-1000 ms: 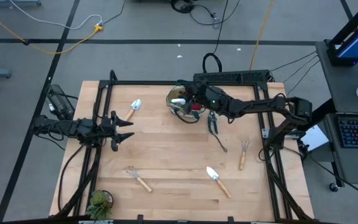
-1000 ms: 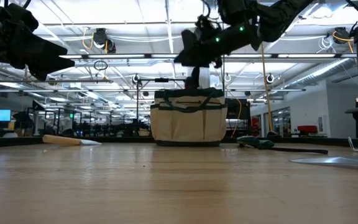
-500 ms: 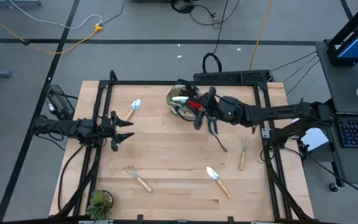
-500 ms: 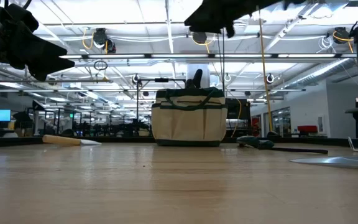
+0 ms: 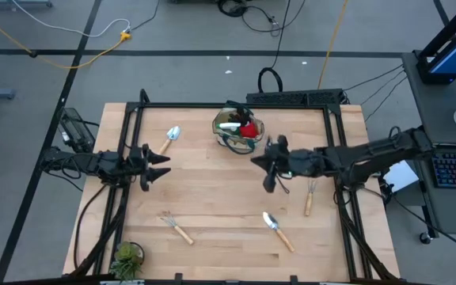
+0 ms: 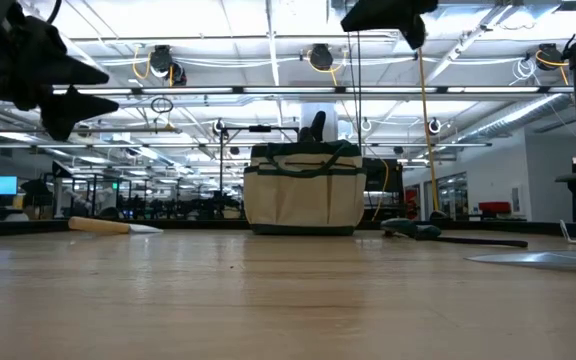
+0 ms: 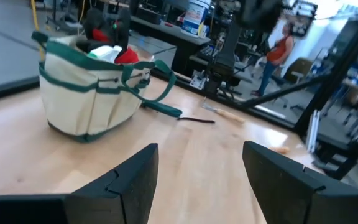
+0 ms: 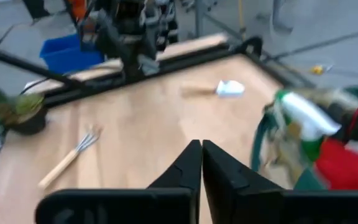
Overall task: Pick & Place Garden tools in Gardening bag
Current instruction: Put the right brown hand rake into the green gardening bag
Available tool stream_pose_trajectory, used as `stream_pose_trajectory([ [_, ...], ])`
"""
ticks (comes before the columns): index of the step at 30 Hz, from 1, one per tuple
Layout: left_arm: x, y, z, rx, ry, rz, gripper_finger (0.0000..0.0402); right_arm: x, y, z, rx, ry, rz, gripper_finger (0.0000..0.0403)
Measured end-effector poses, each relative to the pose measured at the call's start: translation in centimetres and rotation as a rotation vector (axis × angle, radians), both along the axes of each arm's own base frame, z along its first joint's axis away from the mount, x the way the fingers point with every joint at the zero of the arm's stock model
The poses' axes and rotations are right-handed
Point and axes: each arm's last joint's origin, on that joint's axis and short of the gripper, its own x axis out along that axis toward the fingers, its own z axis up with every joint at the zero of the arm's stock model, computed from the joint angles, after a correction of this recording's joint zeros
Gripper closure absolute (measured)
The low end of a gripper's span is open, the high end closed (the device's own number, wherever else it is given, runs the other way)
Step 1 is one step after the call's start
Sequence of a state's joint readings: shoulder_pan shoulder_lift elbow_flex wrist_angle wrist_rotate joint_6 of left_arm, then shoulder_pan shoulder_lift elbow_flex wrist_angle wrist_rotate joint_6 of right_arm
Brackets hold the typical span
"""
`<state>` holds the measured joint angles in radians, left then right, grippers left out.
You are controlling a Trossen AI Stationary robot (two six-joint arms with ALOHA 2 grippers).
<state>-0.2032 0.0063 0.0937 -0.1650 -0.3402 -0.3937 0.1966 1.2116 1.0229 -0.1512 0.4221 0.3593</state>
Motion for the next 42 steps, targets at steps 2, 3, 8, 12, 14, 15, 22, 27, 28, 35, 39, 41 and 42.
stream_pose_trajectory([
  [2,0.0,0.0,0.0,-0.044,-0.008,0.003,0.016,-0.3,0.6,-0.4,0.045,0.034,0.002,0.0396],
  [3,0.0,0.0,0.0,-0.066,-0.011,0.005,0.016,-0.5,1.0,-0.6,0.07,0.052,0.001,0.0397],
  [8,0.0,0.0,0.0,-0.135,-0.021,0.009,0.016,-1.8,2.3,-2.0,0.201,0.181,-0.042,0.0401],
  [12,0.0,0.0,0.0,-0.139,-0.021,0.009,0.016,-3.1,3.1,-3.1,0.319,0.296,-0.121,0.0402],
  [14,0.0,0.0,0.0,-0.138,-0.021,0.009,0.016,-3.8,3.5,-3.7,0.396,0.368,-0.153,0.0402],
  [15,0.0,0.0,0.0,-0.139,-0.021,0.009,0.016,-4.1,3.6,-3.9,0.434,0.406,-0.165,0.0402],
  [22,0.0,0.0,0.0,-0.138,-0.021,0.009,0.016,-6.4,4.8,-5.0,0.671,0.653,-0.276,0.0402],
  [27,0.0,0.0,0.0,-0.135,-0.021,0.009,0.016,-8.0,5.7,-5.4,0.803,0.814,-0.377,0.0402],
  [28,0.0,0.0,0.0,-0.135,-0.021,0.009,0.016,-8.4,5.9,-5.5,0.82,0.838,-0.403,0.0402],
  [35,0.0,0.0,0.0,-0.135,-0.021,0.009,0.016,-10.1,7.0,-5.7,0.898,0.921,-0.578,0.0402],
  [39,0.0,0.0,0.0,-0.134,-0.021,0.009,0.016,-10.6,7.5,-5.7,0.93,0.917,-0.655,0.0402],
  [41,0.0,0.0,0.0,-0.134,-0.021,0.009,0.016,-10.8,7.6,-5.7,0.942,0.916,-0.692,0.0402],
  [42,0.0,0.0,0.0,-0.134,-0.021,0.009,0.016,-11.0,7.7,-5.7,0.948,0.915,-0.71,0.0402],
])
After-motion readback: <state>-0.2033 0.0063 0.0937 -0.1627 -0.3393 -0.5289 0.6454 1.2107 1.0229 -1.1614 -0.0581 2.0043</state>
